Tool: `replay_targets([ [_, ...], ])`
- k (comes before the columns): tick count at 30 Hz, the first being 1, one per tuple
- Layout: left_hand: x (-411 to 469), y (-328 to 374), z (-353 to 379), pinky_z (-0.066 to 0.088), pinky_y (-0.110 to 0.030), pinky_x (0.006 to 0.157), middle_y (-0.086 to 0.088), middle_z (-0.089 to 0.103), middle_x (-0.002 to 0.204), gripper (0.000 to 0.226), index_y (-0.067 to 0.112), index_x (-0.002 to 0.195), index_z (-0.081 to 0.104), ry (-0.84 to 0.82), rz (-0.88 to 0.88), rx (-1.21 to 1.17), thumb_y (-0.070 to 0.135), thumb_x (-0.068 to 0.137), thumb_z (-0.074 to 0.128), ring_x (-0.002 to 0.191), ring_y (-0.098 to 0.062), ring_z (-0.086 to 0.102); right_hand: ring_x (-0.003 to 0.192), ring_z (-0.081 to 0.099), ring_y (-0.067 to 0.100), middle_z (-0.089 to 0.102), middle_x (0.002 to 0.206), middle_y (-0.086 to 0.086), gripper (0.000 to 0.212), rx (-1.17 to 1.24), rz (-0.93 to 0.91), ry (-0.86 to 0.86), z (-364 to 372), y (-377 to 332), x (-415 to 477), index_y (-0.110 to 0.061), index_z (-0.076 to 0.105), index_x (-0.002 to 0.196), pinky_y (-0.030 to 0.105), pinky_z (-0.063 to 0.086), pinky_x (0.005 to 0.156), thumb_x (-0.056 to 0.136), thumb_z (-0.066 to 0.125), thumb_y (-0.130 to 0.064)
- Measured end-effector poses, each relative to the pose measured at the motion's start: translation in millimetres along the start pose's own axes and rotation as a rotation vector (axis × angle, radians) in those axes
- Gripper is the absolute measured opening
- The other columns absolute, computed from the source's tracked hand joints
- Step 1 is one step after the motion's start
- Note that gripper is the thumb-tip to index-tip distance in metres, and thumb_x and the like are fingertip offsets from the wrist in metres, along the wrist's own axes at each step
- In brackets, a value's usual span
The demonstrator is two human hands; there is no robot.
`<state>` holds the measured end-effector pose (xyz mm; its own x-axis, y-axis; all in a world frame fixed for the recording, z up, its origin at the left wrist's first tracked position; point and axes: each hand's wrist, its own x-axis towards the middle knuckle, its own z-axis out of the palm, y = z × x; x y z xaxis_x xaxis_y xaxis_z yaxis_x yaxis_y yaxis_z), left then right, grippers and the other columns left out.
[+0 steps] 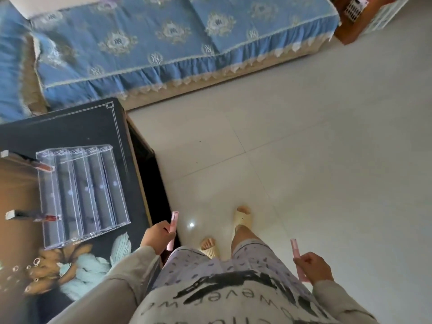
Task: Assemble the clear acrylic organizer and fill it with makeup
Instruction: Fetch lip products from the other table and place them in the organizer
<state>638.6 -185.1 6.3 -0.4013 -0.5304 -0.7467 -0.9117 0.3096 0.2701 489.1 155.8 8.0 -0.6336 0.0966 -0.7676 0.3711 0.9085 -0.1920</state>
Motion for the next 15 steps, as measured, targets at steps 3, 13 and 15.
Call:
replay_targets([
  [3, 9.8, 4.1, -6.2, 0.038, -0.027, 0.073, -0.017, 0.069, 0.099, 0.029, 0.021, 0.062, 0.042, 0.042, -0.067, -0.119, 0.022, 0.09, 0.048, 0.097, -0.032, 0.062, 0.079, 0.053, 0.026, 0.059, 0.085, 0.013, 0.012, -0.053, -0.088, -0.037, -19.2, -50.0, 27.3, -0.004, 0.056, 0.08, 0.027, 0.039, 0.072, 0.084, 0.062, -0.014],
  [13, 15.5, 29.6, 3.7, 0.037, -0.029, 0.07, -0.017, 0.068, 0.094, 0.039, 0.021, 0.055, 0.035, 0.138, -0.443, -0.43, 0.023, 0.092, 0.048, 0.093, -0.033, 0.062, 0.062, 0.048, 0.021, 0.055, 0.063, 0.005, 0.031, -0.365, -0.477, -0.181, -70.1, -263.4, 115.4, -0.012, 0.047, 0.061, 0.023, 0.035, 0.053, 0.085, 0.062, -0.025],
  [15, 13.4, 41.1, 8.0, 0.036, -0.027, 0.068, -0.015, 0.066, 0.084, 0.037, 0.019, 0.056, 0.039, 0.198, -0.529, -0.572, 0.022, 0.092, 0.047, 0.079, -0.03, 0.058, 0.063, 0.048, 0.02, 0.054, 0.063, 0.002, 0.032, -0.478, -0.532, -0.214, -74.8, -300.5, 128.9, -0.015, 0.046, 0.059, 0.021, 0.034, 0.053, 0.085, 0.062, -0.025],
])
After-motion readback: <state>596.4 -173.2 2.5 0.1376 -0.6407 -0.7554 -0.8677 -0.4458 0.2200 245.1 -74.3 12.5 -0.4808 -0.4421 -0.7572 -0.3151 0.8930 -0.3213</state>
